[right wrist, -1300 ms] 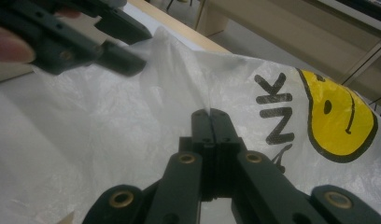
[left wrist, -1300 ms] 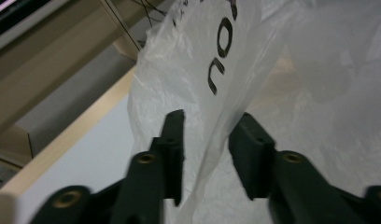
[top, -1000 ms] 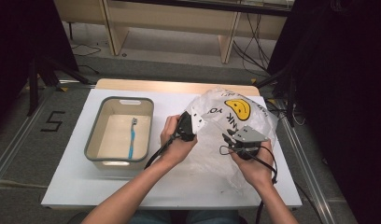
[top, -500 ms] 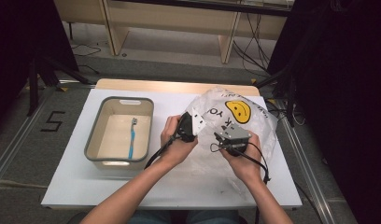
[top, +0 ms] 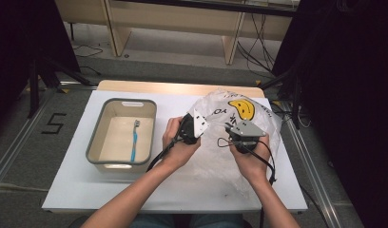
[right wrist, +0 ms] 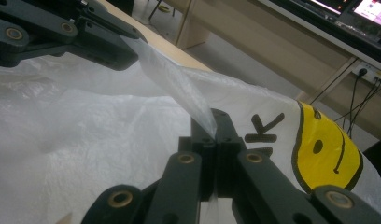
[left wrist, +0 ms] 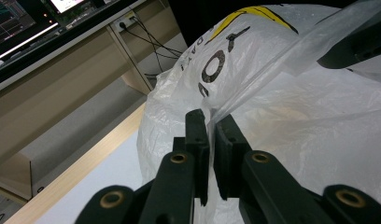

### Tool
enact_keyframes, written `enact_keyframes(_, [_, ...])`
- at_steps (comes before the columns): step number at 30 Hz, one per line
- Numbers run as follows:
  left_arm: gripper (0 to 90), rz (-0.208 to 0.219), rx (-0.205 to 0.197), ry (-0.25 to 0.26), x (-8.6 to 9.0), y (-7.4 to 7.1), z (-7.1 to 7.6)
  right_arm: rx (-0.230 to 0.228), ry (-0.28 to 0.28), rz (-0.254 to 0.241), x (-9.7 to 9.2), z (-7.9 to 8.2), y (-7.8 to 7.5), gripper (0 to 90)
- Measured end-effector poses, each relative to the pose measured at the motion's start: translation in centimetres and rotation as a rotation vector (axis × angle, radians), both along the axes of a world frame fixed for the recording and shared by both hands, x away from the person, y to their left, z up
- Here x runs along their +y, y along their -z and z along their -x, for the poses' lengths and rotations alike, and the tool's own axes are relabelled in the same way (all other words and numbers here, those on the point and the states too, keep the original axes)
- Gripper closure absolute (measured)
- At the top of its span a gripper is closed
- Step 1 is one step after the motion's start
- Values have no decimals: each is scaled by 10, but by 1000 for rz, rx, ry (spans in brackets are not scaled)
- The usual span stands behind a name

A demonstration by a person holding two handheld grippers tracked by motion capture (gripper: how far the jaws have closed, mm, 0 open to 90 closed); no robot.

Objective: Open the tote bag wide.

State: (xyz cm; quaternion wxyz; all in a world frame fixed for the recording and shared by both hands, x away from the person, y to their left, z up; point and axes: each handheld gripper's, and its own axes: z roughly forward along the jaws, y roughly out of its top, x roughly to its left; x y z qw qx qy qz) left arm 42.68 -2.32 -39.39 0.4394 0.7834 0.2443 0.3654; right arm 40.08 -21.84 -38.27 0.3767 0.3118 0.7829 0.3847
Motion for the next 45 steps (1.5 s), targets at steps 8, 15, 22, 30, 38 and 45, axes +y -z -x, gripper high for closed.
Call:
enact_keyframes(8, [624,-2,45,9,6,-1,6,18,13,-16,-3,-1,3,900])
enact_keyframes(15, [456,33,157,33,24,0,15,28,25,-24,-3,-2,2,900])
enact_keyframes(22, [368,37,198,57,42,1,29,35,31,-19,-1,-2,2,900])
enact_keyframes(30, [307,10,210,54,61,6,43,37,30,-18,-1,-1,3,900])
enact_keyframes(38, [268,8,267,45,79,10,48,44,29,-16,0,0,3,900])
enact_keyframes(45, [261,31,286,35,98,10,55,46,33,-23,-2,1,3,900])
